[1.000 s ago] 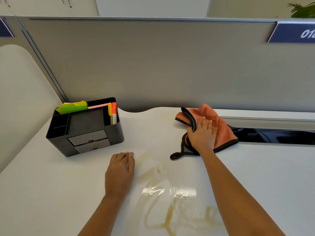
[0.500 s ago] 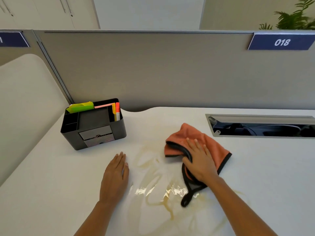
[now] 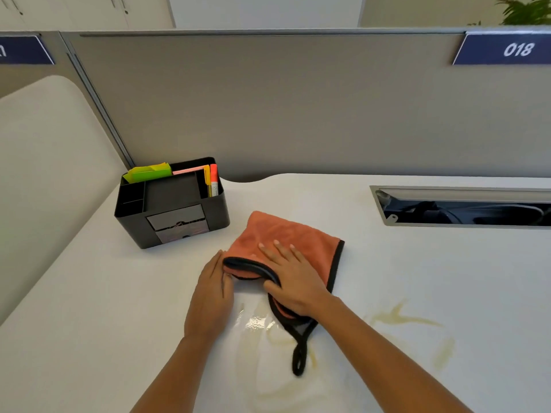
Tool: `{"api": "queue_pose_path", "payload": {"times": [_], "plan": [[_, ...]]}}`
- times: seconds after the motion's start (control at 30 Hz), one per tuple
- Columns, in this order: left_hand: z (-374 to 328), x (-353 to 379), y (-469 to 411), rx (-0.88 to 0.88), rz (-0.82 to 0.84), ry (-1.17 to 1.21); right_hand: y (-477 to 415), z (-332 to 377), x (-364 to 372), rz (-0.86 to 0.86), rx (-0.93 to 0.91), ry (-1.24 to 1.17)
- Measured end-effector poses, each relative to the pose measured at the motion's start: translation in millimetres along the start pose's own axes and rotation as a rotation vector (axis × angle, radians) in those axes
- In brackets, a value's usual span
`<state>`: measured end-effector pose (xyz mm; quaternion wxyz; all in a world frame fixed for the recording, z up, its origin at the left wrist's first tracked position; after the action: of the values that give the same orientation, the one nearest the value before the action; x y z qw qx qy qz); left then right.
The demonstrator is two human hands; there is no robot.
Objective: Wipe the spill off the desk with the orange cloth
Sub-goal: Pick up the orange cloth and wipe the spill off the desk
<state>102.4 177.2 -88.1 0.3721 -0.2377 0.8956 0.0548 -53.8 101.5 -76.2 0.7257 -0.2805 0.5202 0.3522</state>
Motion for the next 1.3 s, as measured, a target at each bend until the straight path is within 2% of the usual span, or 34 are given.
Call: {"api": "queue_pose_path", "payload": {"times": [0.13, 0.23, 0.3, 0.43, 0.53, 0.6, 0.73, 0.83, 0.9, 1.03, 1.17, 1.23, 1.3], "plan": [[0, 1, 2, -0.039, -0.003, 0.015, 9, -36, -13, -0.056, 0.143, -0.016], [0, 1, 2, -0.036, 0.001, 0.029, -21, -52, -20, -0.092, 0.336, -0.024], [1, 1, 2, -0.036, 0.005, 0.041, -44, -44, -19, -0.088, 0.372, -0.024], [-1, -3, 1, -0.037, -0.058, 0.122, -60, -2, -5, -0.052, 0.201, -0.037], [-1, -9, 6, -0.031, -0.152, 0.231, -35, 22, 10, -0.014, 0.026, -0.025], [-2, -12, 9, -0.045, -0.158, 0.268, -10, 24, 13, -0.011, -0.025, -0.023], [-2, -11, 9, -0.054, -0.097, 0.242, 10, -4, 0, -0.051, 0.104, -0.047], [-3, -13, 11, -0.064, -0.088, 0.247, -14, -18, -10, -0.09, 0.281, -0.069], [-4, -15, 15, -0.069, -0.098, 0.247, -34, -12, -10, -0.085, 0.323, -0.062], [-5, -20, 27, -0.052, -0.17, 0.287, -47, 26, 5, -0.018, 0.144, -0.037], [0, -28, 41, -0.081, -0.268, 0.297, -10, 50, 21, 0.036, -0.082, 0.001], [1, -32, 46, -0.093, -0.262, 0.306, 11, 44, 19, 0.044, -0.114, 0.003], [3, -34, 48, -0.096, -0.234, 0.321, 21, 27, 10, 0.008, -0.042, -0.047]]}}
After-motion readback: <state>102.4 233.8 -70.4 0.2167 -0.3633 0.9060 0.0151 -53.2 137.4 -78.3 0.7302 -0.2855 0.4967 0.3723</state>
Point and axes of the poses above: each hand's wrist, its own y-axis away from the middle knuckle, its own x-axis out of the palm, z = x × y, the point moved 2 cm from there along -y, towards the middle knuckle, and after that the axes turned 6 degrees about -x, right-handed, at the moved point
